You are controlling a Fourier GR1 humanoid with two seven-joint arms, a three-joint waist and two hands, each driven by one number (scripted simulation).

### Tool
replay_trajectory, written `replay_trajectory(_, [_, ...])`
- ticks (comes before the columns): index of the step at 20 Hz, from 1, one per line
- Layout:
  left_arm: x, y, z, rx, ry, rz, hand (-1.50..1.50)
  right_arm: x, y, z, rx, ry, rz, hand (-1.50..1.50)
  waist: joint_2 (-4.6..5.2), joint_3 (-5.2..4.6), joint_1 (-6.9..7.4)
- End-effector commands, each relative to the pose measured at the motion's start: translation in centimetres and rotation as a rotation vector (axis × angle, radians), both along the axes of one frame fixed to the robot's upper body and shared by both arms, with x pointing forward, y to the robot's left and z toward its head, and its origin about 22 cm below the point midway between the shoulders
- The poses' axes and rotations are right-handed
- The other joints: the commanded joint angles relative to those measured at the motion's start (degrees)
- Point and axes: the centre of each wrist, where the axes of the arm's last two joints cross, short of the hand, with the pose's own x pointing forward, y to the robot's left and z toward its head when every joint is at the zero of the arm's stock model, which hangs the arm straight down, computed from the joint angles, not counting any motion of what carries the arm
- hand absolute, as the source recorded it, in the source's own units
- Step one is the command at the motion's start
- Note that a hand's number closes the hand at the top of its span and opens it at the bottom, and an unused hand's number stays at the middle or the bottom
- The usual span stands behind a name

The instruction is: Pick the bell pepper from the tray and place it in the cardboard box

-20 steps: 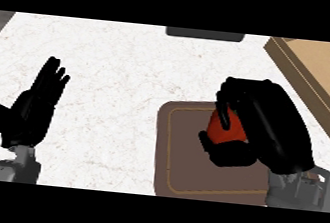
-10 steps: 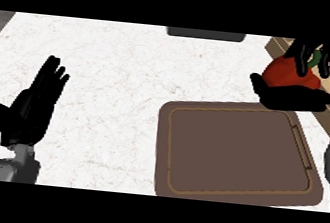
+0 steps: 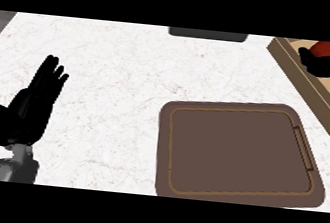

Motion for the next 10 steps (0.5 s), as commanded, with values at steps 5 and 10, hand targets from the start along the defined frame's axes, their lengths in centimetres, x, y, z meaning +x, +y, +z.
replay_trajectory(5, [0.9, -0.2, 0.1, -0.004, 0.013, -0.023, 0.00, 4.8, -6.4, -2.4, -0.121, -0.013, -0.113, 1.50, 0.40, 0.02, 0.87])
replay_trajectory(10, [1.5, -0.3, -0.3, 0.015, -0.011, -0.014, 0.00, 6.7, -8.3, -3.3, -0.173, 0.053, -0.133, 1.50, 0.41, 0.01, 0.86])
